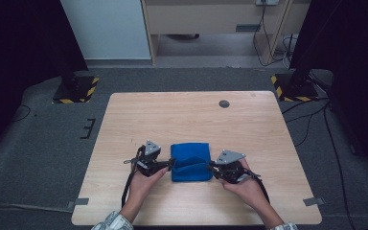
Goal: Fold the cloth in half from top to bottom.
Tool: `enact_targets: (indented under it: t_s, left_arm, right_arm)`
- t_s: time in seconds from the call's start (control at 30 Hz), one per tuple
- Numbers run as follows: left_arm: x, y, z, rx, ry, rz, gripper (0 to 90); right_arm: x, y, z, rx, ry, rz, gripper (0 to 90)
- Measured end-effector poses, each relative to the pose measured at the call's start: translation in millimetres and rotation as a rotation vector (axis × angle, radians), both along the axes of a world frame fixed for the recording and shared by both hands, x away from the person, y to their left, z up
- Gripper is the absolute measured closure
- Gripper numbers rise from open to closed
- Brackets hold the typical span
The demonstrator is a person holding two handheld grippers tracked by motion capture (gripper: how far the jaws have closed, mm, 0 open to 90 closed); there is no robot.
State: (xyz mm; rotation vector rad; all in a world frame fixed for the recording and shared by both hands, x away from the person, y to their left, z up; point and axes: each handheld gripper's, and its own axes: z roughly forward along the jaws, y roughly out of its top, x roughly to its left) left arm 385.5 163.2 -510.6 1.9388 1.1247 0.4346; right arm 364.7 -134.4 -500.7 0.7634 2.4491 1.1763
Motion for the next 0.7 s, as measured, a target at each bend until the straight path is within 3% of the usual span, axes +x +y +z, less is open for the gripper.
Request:
enact_targets:
  t_s: [0.27, 0.4, 0.7]
  left_arm:
    - [1.2, 8.6, 1.1, 0.003, 0.008, 0.02, 25.8]
    - [2.1, 9.4, 3.8, -0.013, -0.02, 0.029, 25.7]
    - [8.9, -6.6, 2.1, -0.011, -0.041, -0.011, 24.3]
  right_arm:
    - [-6.9, 1.0, 4.6, 0.007, 0.012, 0.001, 67.4]
    - [-8.0, -1.0, 6.8, 0.02, 0.019, -0.003, 63.4]
    - [4.4, -3.1, 12.5, 0.089, 0.016, -0.079, 53.9]
